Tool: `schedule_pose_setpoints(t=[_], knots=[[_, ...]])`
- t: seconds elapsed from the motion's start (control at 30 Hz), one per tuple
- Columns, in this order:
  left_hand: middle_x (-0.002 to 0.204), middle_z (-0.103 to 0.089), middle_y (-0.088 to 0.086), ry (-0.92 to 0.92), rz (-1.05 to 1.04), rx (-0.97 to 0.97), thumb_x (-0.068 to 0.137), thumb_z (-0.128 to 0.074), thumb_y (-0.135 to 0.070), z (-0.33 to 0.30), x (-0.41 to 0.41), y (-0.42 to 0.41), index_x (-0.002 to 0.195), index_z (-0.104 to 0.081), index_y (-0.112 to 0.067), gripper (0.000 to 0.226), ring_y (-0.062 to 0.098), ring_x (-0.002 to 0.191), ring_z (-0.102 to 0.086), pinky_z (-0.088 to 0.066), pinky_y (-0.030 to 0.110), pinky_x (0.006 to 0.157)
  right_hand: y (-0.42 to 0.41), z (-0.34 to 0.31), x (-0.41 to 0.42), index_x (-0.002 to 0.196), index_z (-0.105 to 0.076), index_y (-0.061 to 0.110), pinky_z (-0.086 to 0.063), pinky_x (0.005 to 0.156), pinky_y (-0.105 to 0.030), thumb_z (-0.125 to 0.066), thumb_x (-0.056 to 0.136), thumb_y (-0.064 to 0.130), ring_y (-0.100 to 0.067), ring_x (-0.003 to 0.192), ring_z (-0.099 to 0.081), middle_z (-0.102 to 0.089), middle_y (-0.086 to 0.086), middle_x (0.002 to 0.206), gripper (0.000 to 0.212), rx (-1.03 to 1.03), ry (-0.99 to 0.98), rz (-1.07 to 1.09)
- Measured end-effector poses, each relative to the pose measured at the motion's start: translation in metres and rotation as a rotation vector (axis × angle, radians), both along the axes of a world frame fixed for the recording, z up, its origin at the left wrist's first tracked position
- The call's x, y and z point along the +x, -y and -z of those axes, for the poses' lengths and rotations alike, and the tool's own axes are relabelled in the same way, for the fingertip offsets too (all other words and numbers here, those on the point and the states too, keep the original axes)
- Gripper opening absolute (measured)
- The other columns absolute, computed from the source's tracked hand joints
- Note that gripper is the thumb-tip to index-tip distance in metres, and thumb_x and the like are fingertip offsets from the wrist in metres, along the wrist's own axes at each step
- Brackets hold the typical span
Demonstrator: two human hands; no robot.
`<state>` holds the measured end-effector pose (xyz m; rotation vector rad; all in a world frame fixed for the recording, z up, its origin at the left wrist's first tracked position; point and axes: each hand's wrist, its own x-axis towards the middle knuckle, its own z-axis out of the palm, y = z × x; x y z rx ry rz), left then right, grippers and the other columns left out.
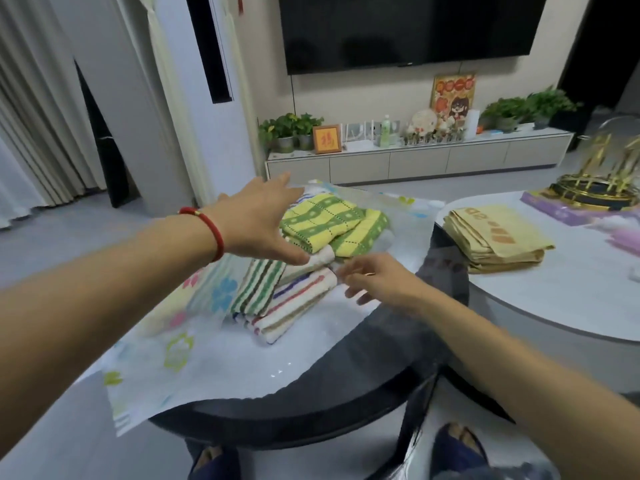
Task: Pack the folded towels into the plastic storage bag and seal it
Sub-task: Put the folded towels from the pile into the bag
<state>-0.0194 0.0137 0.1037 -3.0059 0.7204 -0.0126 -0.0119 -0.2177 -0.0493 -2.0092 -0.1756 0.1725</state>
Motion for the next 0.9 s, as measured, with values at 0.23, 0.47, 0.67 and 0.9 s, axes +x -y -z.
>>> schedule_pose_setpoints(t=[0.23,0.47,0.67,0.9], knots=[[0.165,-0.004,0.000,0.085,0.099,0.108,0.068,-0.071,-0.064,0.050,0.017,0.061,0.147,-0.031,-0.029,0.095,0.034,0.148,-0.012,-0.027,0.075,0.104,0.162,0.022,0.023,0.105,-0.079,0.011,-0.056,0.084,-0.037,-0.061,0.089,0.010,-0.029,0.097,-0.071,-0.079,-0.010,0.101,0.024,-0.279,0.146,0.721],[0.164,-0.009,-0.002,0.072,0.154,0.217,0.073,-0.067,-0.057,0.073,0.048,0.110,0.145,-0.038,-0.032,0.081,0.037,0.149,-0.006,-0.019,0.077,0.107,0.255,0.041,0.078,0.140,-0.060,0.016,-0.047,0.105,-0.050,-0.061,0.098,0.025,-0.043,0.129,-0.052,-0.056,-0.022,0.140,0.044,-0.680,0.024,0.933],[0.155,-0.031,0.000,0.219,0.187,0.297,0.074,-0.063,-0.054,0.088,0.063,0.134,0.132,-0.054,-0.030,0.063,0.039,0.145,-0.015,-0.022,0.075,0.105,0.290,0.050,0.121,0.153,-0.041,0.022,-0.034,0.114,-0.054,-0.051,0.103,0.040,-0.044,0.139,-0.041,-0.045,-0.022,0.150,0.054,-0.573,-0.086,1.003],[0.157,-0.031,-0.003,0.219,0.161,0.274,0.077,-0.062,-0.058,0.088,0.072,0.140,0.141,-0.046,-0.038,0.069,0.037,0.146,-0.015,-0.023,0.074,0.106,0.297,0.050,0.136,0.145,-0.041,0.020,-0.033,0.110,-0.058,-0.069,0.093,0.041,-0.045,0.135,-0.044,-0.051,-0.026,0.142,0.063,-0.772,-0.079,0.981]])
